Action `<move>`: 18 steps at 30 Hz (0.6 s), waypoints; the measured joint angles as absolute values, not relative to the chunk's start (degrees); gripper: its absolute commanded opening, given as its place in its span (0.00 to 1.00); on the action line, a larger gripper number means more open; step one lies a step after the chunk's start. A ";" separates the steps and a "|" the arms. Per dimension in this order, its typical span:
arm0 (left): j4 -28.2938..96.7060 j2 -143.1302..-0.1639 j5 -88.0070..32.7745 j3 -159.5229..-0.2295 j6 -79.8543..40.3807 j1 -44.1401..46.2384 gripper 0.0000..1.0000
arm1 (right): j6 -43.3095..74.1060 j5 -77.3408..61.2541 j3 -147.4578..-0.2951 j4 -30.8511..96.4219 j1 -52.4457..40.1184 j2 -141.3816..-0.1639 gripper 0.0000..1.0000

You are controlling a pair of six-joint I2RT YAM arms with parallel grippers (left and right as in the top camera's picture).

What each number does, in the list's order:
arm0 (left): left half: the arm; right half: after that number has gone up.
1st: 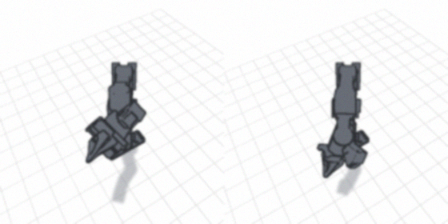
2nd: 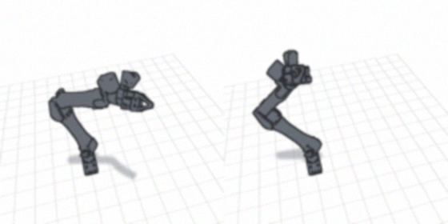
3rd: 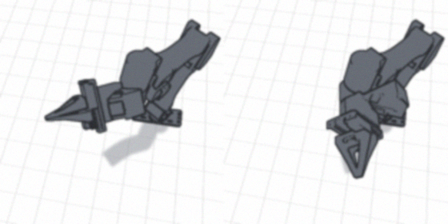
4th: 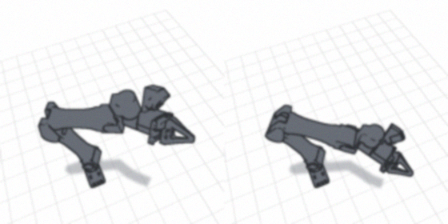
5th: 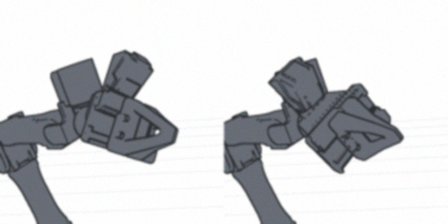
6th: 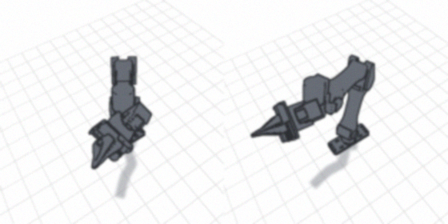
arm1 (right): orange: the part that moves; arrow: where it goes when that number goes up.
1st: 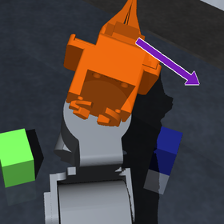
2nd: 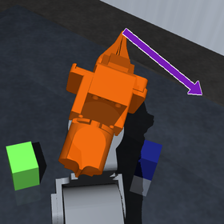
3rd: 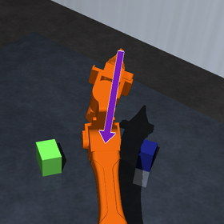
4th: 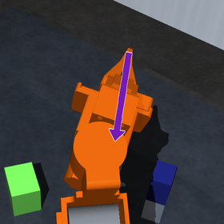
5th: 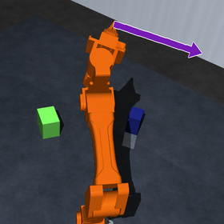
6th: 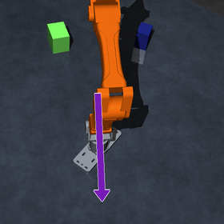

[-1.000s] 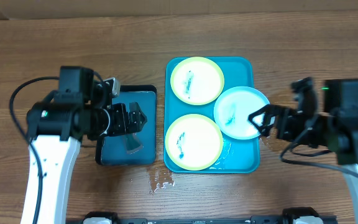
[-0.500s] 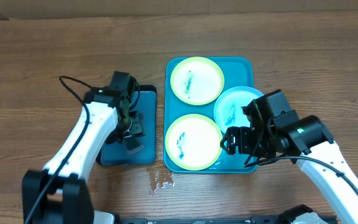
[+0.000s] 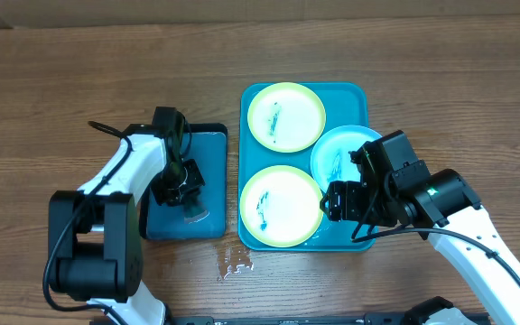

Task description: Clean dirty plates on tray and stack at the side

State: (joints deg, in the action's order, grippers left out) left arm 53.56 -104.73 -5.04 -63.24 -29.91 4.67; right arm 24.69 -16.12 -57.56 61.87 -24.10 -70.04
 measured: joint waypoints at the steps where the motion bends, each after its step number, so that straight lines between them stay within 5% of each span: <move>1: 53.52 -105.12 -5.21 -63.24 -29.85 4.67 0.04 | 24.88 -15.59 -57.17 61.23 -24.10 -70.04 0.78; 8: 55.66 -105.25 -5.85 -63.99 -29.76 4.69 0.04 | 26.46 -13.21 -54.94 57.56 -24.18 -73.08 0.47; 18: 64.90 -97.67 -7.11 -71.16 -23.75 4.89 0.04 | 25.52 -11.20 -54.92 49.30 -26.79 -86.46 0.44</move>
